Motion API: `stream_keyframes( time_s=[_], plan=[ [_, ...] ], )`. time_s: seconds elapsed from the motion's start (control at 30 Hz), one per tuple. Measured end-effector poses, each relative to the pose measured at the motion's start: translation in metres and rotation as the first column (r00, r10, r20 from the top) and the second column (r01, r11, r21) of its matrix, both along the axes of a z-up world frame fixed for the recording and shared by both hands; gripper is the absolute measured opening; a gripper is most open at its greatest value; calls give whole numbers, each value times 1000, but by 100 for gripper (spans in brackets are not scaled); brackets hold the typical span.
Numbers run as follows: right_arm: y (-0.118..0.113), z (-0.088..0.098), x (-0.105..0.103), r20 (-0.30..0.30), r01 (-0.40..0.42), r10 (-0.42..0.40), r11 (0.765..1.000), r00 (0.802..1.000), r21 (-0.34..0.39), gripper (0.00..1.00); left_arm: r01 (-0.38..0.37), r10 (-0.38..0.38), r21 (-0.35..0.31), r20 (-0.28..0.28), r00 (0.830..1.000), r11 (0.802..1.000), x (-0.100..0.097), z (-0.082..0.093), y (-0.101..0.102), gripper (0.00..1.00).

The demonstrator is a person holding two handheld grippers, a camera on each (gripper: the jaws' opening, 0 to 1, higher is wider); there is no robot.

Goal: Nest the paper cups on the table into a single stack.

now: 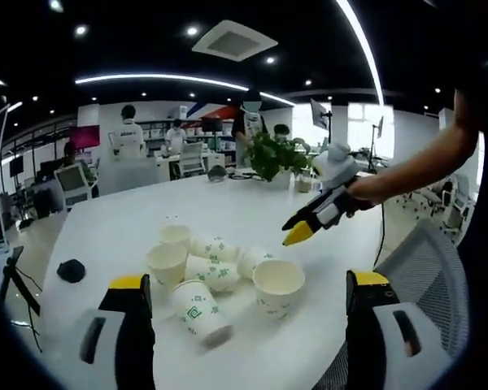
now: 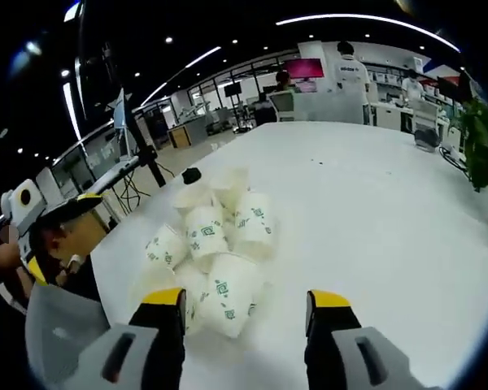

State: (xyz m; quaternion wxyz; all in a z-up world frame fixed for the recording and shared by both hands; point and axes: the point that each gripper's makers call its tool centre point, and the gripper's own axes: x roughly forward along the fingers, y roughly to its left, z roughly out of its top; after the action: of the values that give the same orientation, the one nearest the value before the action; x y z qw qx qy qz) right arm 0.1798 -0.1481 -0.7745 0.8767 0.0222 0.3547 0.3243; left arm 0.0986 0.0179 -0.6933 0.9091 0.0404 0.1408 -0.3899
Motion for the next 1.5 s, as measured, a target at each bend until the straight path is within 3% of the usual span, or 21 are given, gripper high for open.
stream_keyframes(
  time_s=[0.37,0.6,0.87,1.17,1.5],
  plan=[
    [18,-13,10,-41,-16,15,1000,999,-20,54,6,-7,-9,-17,1000,1000,-4,-4,-1,99],
    [30,-21,18,-94,-10,10,1000,996,4,53,3,-4,-24,-29,1000,1000,-5,-4,1,99],
    [33,-38,17,-193,1,-4,1000,981,-17,53,17,-17,-11,-33,999,1000,-8,-5,0,99],
    [23,-51,9,-151,-139,111,972,982,-190,45,-22,22,-11,-36,999,1000,-9,-7,6,99],
    [8,-59,6,-125,-141,112,957,986,-254,37,-25,26,22,-36,999,999,-9,-8,9,98]
  ],
)
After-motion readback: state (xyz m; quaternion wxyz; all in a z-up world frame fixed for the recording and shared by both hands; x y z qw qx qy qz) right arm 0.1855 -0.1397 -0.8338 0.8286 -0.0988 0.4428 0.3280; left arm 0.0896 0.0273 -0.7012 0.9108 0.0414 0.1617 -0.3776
